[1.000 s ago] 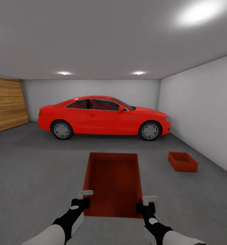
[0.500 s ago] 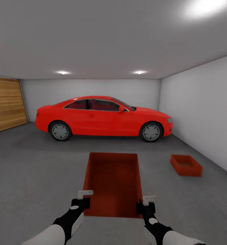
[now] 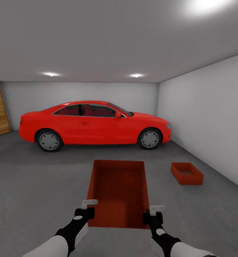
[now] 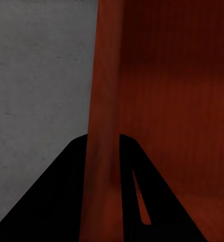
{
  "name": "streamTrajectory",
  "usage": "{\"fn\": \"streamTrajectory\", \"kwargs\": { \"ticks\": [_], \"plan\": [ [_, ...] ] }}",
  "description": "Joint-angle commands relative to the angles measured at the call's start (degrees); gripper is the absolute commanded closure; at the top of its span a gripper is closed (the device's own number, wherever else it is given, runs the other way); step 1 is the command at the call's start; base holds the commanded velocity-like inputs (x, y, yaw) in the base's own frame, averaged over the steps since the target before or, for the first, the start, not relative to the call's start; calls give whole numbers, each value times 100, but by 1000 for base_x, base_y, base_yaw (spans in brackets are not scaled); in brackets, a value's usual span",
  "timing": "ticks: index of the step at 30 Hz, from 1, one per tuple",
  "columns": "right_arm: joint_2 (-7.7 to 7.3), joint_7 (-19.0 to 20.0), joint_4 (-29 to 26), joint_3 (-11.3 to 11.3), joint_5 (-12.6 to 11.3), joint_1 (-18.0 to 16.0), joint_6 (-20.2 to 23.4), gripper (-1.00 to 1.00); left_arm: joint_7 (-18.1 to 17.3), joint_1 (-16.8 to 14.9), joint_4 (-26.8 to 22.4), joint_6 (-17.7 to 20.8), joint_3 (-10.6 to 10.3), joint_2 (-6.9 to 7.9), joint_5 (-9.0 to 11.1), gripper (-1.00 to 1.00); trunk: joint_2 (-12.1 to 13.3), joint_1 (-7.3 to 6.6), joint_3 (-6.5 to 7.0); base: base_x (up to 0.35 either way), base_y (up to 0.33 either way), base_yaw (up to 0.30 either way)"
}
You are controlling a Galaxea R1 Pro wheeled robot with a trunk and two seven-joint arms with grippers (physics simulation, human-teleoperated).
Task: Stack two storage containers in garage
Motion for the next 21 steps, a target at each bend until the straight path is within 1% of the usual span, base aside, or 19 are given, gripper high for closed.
{"fn": "streamTrajectory", "kwargs": {
  "ticks": [1,7,21],
  "plan": [
    [0,-24,8,-55,-120,-7,-38,100,43,-5,2,-14,92,-6,-15,100,-7,5,-9,321,0,-282],
    [1,-24,8,-55,-120,-7,-38,100,43,-4,2,-6,99,-6,-15,100,-7,5,-9,321,32,-283],
    [1,-24,8,-55,-120,-7,-38,100,43,-4,2,-5,110,-6,-6,100,-7,5,-9,321,117,-284]
  ]
}}
